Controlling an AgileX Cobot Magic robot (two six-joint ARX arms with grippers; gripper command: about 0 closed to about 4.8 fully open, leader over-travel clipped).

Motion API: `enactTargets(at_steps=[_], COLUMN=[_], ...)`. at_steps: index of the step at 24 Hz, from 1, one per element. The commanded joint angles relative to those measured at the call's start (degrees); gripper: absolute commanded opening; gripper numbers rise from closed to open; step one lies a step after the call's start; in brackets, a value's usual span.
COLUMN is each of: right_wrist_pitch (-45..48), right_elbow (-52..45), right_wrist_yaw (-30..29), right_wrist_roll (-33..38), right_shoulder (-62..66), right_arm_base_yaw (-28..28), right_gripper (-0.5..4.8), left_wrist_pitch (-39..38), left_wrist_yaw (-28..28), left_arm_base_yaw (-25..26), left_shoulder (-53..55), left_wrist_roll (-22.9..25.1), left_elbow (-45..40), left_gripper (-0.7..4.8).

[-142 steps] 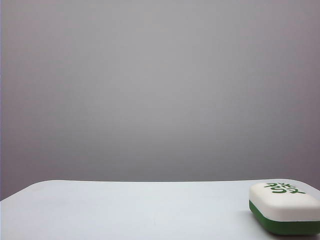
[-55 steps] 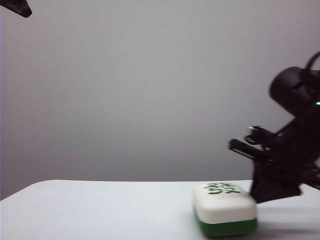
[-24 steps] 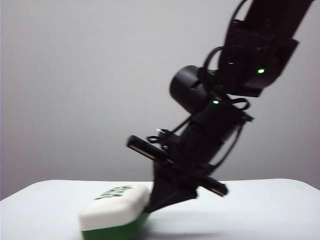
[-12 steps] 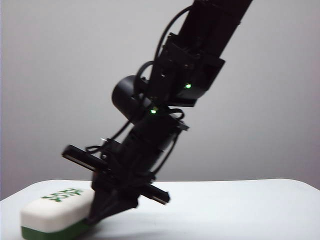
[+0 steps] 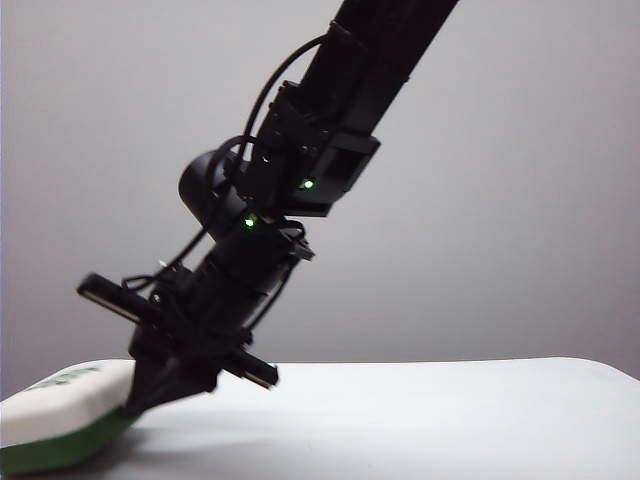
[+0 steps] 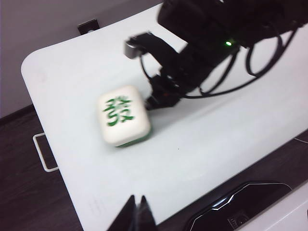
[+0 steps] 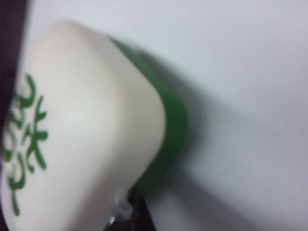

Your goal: Move the foam mahjong from the right side of the table to the left side of the table.

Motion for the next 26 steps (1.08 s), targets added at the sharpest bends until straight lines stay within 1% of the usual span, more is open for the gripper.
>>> enactTargets(at_steps=[1,2,4,6,8,9,11,12,16,17,18,19,21,22,23,24,25,26], right_wrist_pitch=[0.4,-1.3,-1.7,-1.7,-5.3,-8.6,-13.5,-14.2,-18.4,-19.5,-21.3,-22.4,-26.7,-28.1,-28.1,-27.1,-26.4,-24.8], right_elbow=[2.8,4.3,4.8,4.8,4.9,4.9,4.9,4.9,4.9,4.9,4.8,4.7,4.7,4.2,3.6,1.0,-0.6,-4.3], right_wrist_yaw=[-0.5,-0.6,-0.6,0.9,1.6,3.1,5.9,5.8,6.8,7.2,7.4,7.7,10.0,10.0,10.0,10.8,11.6,12.1], right_wrist_roll=[-0.2,-0.3,-0.9,-1.4,-2.9,-5.4,-11.6,-13.9,-18.4,-19.5,-21.2,-21.8,-25.0,-26.2,-26.2,-26.6,-26.8,-26.8], right_shoulder=[1.6,2.2,2.5,2.5,1.2,-0.2,-4.0,-5.7,-13.6,-15.5,-18.5,-20.3,-26.3,-29.6,-31.3,-35.8,-38.4,-43.6], right_arm_base_yaw=[0.1,0.1,0.2,0.5,0.3,0.3,0.2,0.1,-1.7,-2.3,-3.7,-4.4,-7.3,-9.1,-9.9,-12.0,-13.0,-14.9], right_gripper=[-0.05,-0.05,-0.05,-0.05,-0.05,-0.05,-0.05,-0.05,-0.05,-0.05,-0.05,-0.05,-0.05,-0.05,-0.05,-0.05,-0.05,-0.05], left_wrist_pitch=[0.5,0.4,0.4,0.4,-0.1,-0.3,-0.3,-0.3,0.4,0.7,1.5,1.9,3.4,5.1,6.0,8.3,9.2,11.3], left_wrist_yaw=[-0.1,-0.1,-0.1,-0.1,-0.2,-0.5,-3.2,-4.2,-10.3,-11.9,-14.7,-15.5,-15.7,-15.7,-16.1,-18.2,-19.1,-19.5], left_arm_base_yaw=[0.0,0.0,0.0,0.0,0.0,0.0,0.0,0.0,0.0,0.0,0.0,0.0,0.0,0.0,0.0,0.0,0.0,0.0], left_shoulder=[0.0,0.0,0.0,0.0,0.0,0.0,0.0,0.0,0.0,0.0,0.0,0.0,0.0,0.0,0.0,0.0,0.0,-0.1], left_wrist_roll=[-0.1,-0.1,-0.1,-0.2,-0.2,-0.1,-0.1,-0.1,-0.1,-0.1,-0.1,0.0,-0.1,-0.1,-0.1,1.2,1.6,2.5], left_elbow=[0.2,0.2,0.2,0.2,0.2,0.2,0.2,0.2,0.2,0.2,0.2,0.2,0.1,-0.3,-0.5,-1.5,-1.9,-2.6], left_gripper=[-0.05,-0.05,-0.05,-0.05,-0.05,-0.05,-0.05,-0.05,-0.05,-0.05,-0.05,-0.05,-0.05,-0.05,-0.05,-0.05,-0.05,-0.05])
